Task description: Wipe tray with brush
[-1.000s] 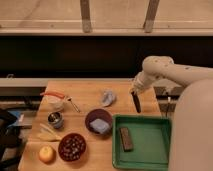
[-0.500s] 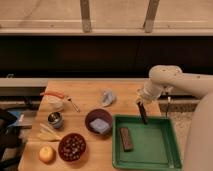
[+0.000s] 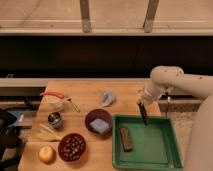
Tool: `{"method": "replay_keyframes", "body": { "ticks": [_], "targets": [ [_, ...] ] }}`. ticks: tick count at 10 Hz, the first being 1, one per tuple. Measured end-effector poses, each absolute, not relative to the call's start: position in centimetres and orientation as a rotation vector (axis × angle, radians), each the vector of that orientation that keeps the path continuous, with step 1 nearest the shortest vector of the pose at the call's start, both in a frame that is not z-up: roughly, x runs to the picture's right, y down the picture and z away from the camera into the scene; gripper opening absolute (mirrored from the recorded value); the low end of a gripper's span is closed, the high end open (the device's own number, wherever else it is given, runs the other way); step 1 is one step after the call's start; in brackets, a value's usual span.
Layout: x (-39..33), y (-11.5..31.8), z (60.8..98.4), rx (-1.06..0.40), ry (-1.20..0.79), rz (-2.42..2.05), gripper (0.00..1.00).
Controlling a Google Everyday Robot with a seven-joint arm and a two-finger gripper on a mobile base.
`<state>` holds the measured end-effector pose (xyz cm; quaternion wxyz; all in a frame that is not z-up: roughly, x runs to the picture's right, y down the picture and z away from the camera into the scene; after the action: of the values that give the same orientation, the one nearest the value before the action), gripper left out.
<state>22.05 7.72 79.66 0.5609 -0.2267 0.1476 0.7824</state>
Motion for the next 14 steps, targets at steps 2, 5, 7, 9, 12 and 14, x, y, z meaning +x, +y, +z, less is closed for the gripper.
{"method": "replay_keyframes", "body": {
  "ticks": [2, 5, 7, 9, 12, 14],
  "targets": [
    [22.3, 7.8, 79.6, -0.533, 0.349, 1.847, 0.0],
    [21.8, 8.2, 79.1, -0.523, 0.352, 1.825, 0.0],
    [21.3, 10.1, 77.5, -0.514, 0.355, 1.816, 0.0],
    [21.0, 12.5, 75.5, -0.499, 0.357, 1.811, 0.0],
    [21.1, 15.7, 72.5, -0.451, 0.375, 1.81, 0.0],
    [21.8, 17.3, 71.0, -0.424, 0.391, 1.812, 0.0]
  ]
}}
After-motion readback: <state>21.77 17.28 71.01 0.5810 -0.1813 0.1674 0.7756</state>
